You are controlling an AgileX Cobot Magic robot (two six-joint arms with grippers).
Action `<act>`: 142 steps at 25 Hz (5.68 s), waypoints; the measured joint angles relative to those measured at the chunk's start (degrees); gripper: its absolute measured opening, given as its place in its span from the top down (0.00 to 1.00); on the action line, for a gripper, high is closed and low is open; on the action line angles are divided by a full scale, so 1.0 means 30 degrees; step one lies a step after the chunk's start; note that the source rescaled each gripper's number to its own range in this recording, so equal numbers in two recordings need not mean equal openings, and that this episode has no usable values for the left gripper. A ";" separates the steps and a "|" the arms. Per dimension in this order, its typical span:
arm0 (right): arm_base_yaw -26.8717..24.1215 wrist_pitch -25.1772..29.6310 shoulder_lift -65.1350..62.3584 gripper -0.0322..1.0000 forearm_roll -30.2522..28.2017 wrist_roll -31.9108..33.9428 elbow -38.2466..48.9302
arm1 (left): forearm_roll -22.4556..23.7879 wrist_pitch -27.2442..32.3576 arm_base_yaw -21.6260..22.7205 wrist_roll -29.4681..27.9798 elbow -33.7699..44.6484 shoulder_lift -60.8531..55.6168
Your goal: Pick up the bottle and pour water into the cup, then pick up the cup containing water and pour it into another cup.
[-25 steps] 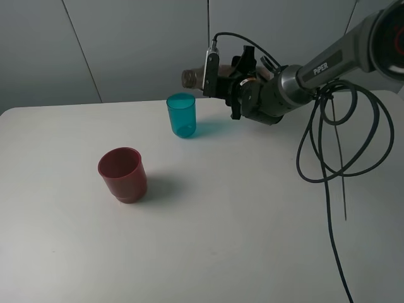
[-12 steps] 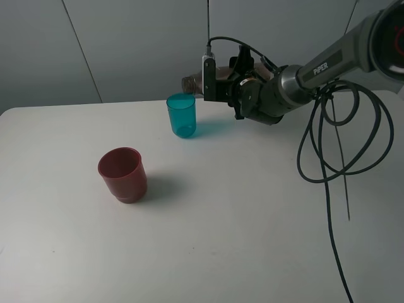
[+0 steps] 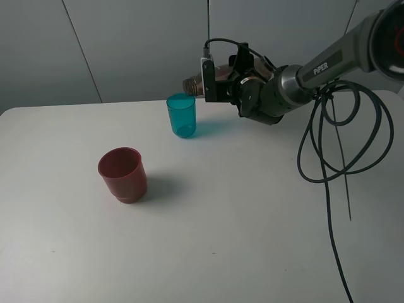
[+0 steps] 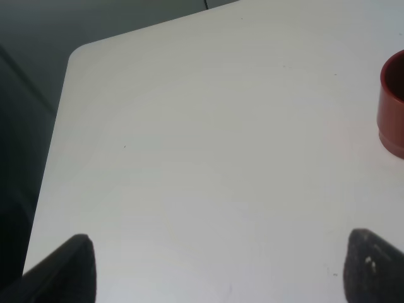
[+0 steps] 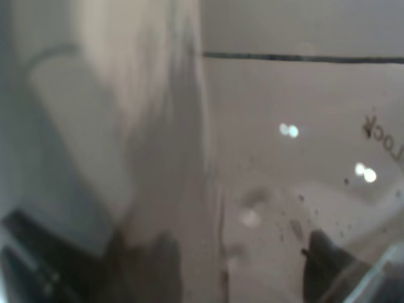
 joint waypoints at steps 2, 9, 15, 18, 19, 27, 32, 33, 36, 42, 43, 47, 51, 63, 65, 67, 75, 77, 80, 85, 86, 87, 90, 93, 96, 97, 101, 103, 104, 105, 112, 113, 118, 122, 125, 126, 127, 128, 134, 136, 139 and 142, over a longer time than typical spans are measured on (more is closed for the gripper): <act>0.0000 0.0000 0.0000 0.96 0.0000 -0.0222 -0.0034 | 0.0000 0.0000 0.0000 0.0000 0.0000 0.0000; 0.0000 -0.0014 0.0000 0.96 -0.0119 -0.0397 -0.0400 | 0.0000 0.0000 0.0000 0.0000 0.0000 0.0000; 0.0000 -0.0014 0.0000 0.96 -0.0119 -0.1259 -0.0400 | 0.0000 0.0000 0.0000 0.0000 0.0000 0.0000; 0.0000 -0.0014 0.0000 0.96 -0.0130 -0.1513 -0.0400 | 0.0000 0.0000 0.0000 0.0000 0.0000 0.0000; 0.0000 -0.0014 0.0000 0.96 -0.0130 -0.1657 -0.0400 | 0.0000 0.0000 0.0000 -0.0038 0.0000 0.0000; 0.0000 -0.0322 0.0000 0.96 -0.0267 -0.1955 -0.0400 | 0.0000 0.0000 0.0000 -0.0038 0.0000 0.0000; 0.0000 -0.0444 0.0000 0.96 -0.0555 -0.1955 -0.0400 | 0.0000 0.0000 0.0000 -0.0038 0.0000 0.0000; 0.0000 -0.0444 0.0000 0.96 -0.0555 -0.1955 -0.0445 | 0.0000 0.0000 0.0000 -0.0038 0.0000 0.0000; 0.0000 -0.0444 0.0000 0.96 -0.0695 -0.1955 -0.0669 | 0.0000 0.0000 0.0000 -0.0038 0.0000 0.0000; 0.0000 -0.0444 0.0000 0.96 -0.1110 -0.1969 -0.1232 | 0.0000 0.0000 0.0000 -0.0038 0.0000 0.0000; 0.0000 -0.0444 0.0000 0.96 -0.1143 -0.1969 -0.1313 | 0.0000 0.0000 0.0000 -0.0038 0.0000 0.0000; 0.0000 -0.0531 0.0000 0.96 -0.1377 -0.1999 -0.1353 | 0.0000 0.0000 0.0000 -0.0038 0.0000 0.0000; 0.0000 -0.0531 0.0000 0.96 -0.1600 -0.1999 -0.1353 | 0.0000 0.0000 0.0000 -0.0038 0.0000 0.0000; 0.0000 -0.0570 0.0000 0.96 -0.2146 -0.1999 -0.1353 | 0.0000 0.0000 0.0000 -0.0038 0.0000 0.0000; 0.0000 -0.0570 0.0000 0.96 -0.2415 -0.1999 -0.1353 | 0.0000 0.0000 0.0000 -0.0038 0.0000 0.0000; 0.0000 -0.0570 0.0000 0.96 -0.2924 -0.1999 -0.1353 | 0.0000 0.0000 0.0000 -0.0038 0.0000 0.0000; -0.0074 -0.0320 0.0000 0.96 -0.4154 -0.1999 -0.1353 | 0.0000 0.0000 0.0000 -0.0038 0.0000 0.0000; -0.0231 -0.0303 0.0000 0.96 -0.4240 -0.1999 -0.1353 | 0.0000 0.0000 0.0000 -0.0038 0.0000 0.0000; -0.0354 -0.0303 0.0000 0.96 -0.4529 -0.1999 -0.1353 | 0.0000 0.0000 0.0000 -0.0038 0.0000 0.0000; -0.0475 -0.0303 0.0000 0.96 -0.5485 -0.1999 -0.1353 | 0.0000 0.0000 0.0000 -0.0038 0.0000 0.0000; -0.0511 -0.0303 0.0000 0.96 -0.5607 -0.1999 -0.1353 | 0.0000 0.0000 0.0000 -0.0038 0.0000 0.0000; -0.0508 -0.0303 0.0000 0.96 -0.5689 -0.1999 -0.1353 | 0.0000 0.0000 0.0000 -0.0038 0.0000 0.0000; -0.0585 -0.0303 0.0000 0.96 -0.5911 -0.1999 -0.1353 | 0.0000 0.0000 0.0000 -0.0038 0.0000 0.0000; -0.0585 -0.0303 0.0000 0.96 -0.6307 -0.1999 -0.1353 | 0.0000 0.0000 0.0000 -0.0038 0.0000 0.0000; -0.0585 -0.0303 0.0000 0.96 -0.6480 -0.1999 -0.1353 | 0.0000 0.0000 0.0000 -0.0038 0.0000 0.0000; -0.0585 -0.0303 0.0000 0.96 -0.6516 -0.1999 -0.1353 | 0.0000 0.0000 0.0000 -0.0038 0.0000 0.0000; -0.0585 -0.0303 0.0000 0.96 -0.6561 -0.1999 -0.1353 | 0.0000 0.0000 0.0000 -0.0038 0.0000 0.0000; -0.0585 -0.0303 0.0000 0.96 -0.6601 -0.1999 -0.1353 | 0.0000 0.0000 0.0000 -0.0038 0.0000 0.0000; -0.0585 -0.0339 0.0000 0.96 -0.6601 -0.1999 -0.1353 | 0.0000 0.0000 0.0000 -0.0038 0.0000 0.0000; -0.0585 -0.0339 0.0000 0.96 -0.6601 -0.1999 -0.1353 | 0.0000 0.0000 0.0000 -0.0038 0.0000 0.0000; -0.0585 -0.0413 0.0000 0.96 -0.6679 -0.1999 -0.1353 | 0.0000 0.0000 0.0000 -0.0038 0.0000 0.0000; -0.0585 -0.0413 0.0000 0.96 -0.6679 -0.1999 -0.1353 | 0.0000 0.0000 0.0000 -0.0038 0.0000 0.0000; -0.0585 -0.0413 0.0000 0.96 -0.6679 -0.1999 -0.1353 | 0.0000 0.0000 0.0000 -0.0038 0.0000 0.0000; -0.0585 -0.0413 0.0000 0.96 -0.6724 -0.0587 -0.1353 | 0.0000 0.0000 0.0000 -0.0038 0.0000 0.0000; -0.0585 -0.0413 0.0000 0.96 -0.6683 0.1513 -0.1267 | 0.0000 0.0000 0.0000 -0.0038 0.0000 0.0000; -0.0585 -0.0413 -0.0037 0.96 -0.6683 0.2288 -0.1103 | 0.0000 0.0000 0.0000 -0.0038 0.0000 0.0000; -0.0585 -0.0296 -0.0078 0.96 -0.6651 0.2931 -0.0898 | 0.0000 0.0000 0.0000 -0.0038 0.0000 0.0000; -0.0585 -0.0101 -0.0166 0.96 -0.6604 0.3731 -0.0717 | 0.0000 0.0000 0.0000 -0.0038 0.0000 0.0000; -0.0585 0.0214 -0.1641 0.96 -0.6525 0.9457 0.1408 | 0.0000 0.0000 0.0000 0.0038 0.0000 0.0000; -0.0585 0.0214 -0.2367 0.96 -0.6525 1.1548 0.2378 | 0.0000 0.0000 0.0000 0.0038 0.0000 0.0000; -0.0585 0.0249 -0.3298 0.96 -0.6525 1.4863 0.3781 | 0.0000 0.0000 0.0000 0.0038 0.0000 0.0000; -0.0622 0.0249 -0.3915 0.96 -0.6525 1.8081 0.4806 | 0.0000 0.0000 0.0000 0.0038 0.0000 0.0000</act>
